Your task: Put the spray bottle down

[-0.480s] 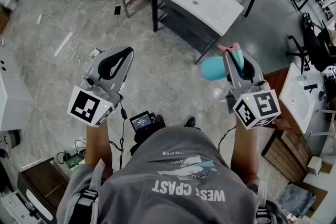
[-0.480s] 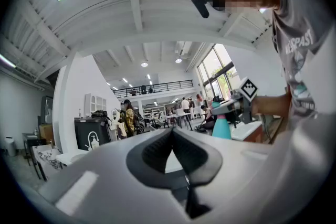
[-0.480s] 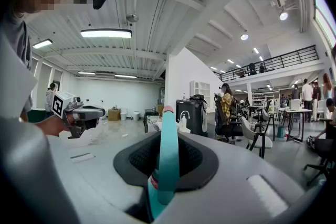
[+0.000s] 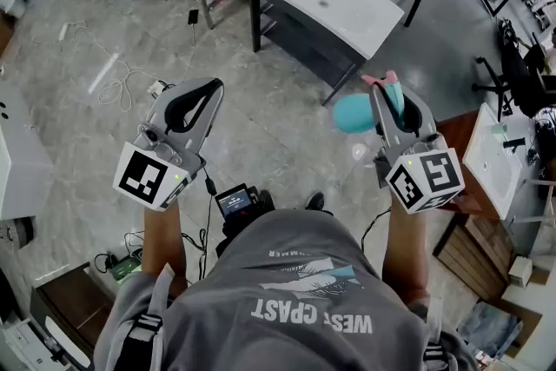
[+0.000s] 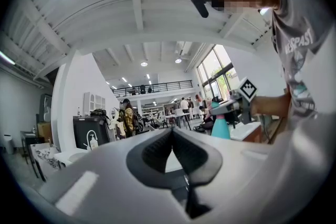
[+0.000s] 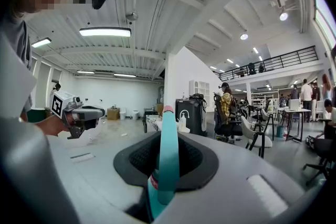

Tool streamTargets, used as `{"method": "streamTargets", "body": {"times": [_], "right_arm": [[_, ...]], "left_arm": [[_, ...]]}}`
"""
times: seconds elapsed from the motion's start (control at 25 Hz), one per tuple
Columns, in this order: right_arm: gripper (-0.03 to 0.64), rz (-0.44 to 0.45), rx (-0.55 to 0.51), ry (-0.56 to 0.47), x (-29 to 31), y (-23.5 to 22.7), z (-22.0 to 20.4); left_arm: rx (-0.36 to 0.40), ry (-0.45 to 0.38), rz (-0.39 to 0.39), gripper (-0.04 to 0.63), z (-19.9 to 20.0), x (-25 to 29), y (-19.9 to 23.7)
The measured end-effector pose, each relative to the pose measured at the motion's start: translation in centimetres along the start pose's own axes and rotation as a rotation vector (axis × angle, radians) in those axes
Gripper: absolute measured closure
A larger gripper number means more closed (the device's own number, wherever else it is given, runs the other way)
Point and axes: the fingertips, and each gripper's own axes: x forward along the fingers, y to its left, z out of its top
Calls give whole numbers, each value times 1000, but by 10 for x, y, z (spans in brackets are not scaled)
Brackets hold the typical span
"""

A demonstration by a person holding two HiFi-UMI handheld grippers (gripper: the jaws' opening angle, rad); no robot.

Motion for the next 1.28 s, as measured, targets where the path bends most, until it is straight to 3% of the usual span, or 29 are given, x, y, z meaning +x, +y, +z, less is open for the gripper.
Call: {"method": "streamTargets", "body": {"times": [0.68, 1.28], "right_arm": [[554, 6, 62, 0, 36, 2, 2], [555, 58, 83, -17, 124, -105, -4]], "left_arm": [[-34, -13, -21, 594, -16, 11, 32], [-33, 58, 21, 594, -37, 124, 61]]}}
